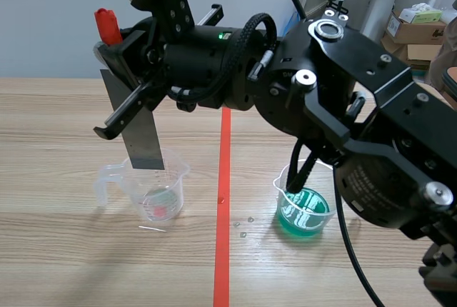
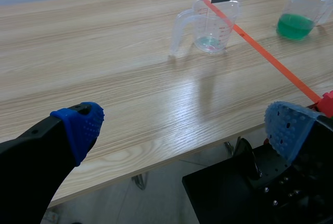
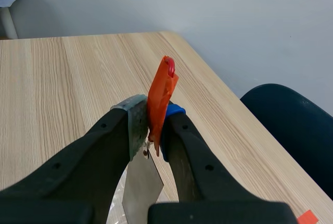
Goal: Do the redox reaction experiment
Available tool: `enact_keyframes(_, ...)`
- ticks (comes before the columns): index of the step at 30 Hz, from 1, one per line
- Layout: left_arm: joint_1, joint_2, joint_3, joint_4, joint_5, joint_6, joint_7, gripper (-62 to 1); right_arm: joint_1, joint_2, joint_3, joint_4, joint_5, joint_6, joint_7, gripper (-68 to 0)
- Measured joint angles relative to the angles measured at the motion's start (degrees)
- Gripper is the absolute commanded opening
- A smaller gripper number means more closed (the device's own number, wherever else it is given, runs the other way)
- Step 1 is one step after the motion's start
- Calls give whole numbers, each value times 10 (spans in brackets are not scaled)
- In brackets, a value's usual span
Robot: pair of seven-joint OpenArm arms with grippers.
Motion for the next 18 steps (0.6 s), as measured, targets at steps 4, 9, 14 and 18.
enact_keyframes(4, 0, 0, 0, 0, 0, 0, 0, 14, 0, 0, 0, 0, 0, 0, 7, -656)
enact_keyframes(9, 0, 0, 0, 0, 0, 0, 0, 14, 0, 0, 0, 0, -19, 0, 22, -656)
enact_keyframes(14, 0, 0, 0, 0, 0, 0, 0, 14, 0, 0, 0, 0, -19, 0, 21, -655)
enact_keyframes(18, 0, 0, 0, 0, 0, 0, 0, 14, 0, 0, 0, 0, -19, 0, 21, -656)
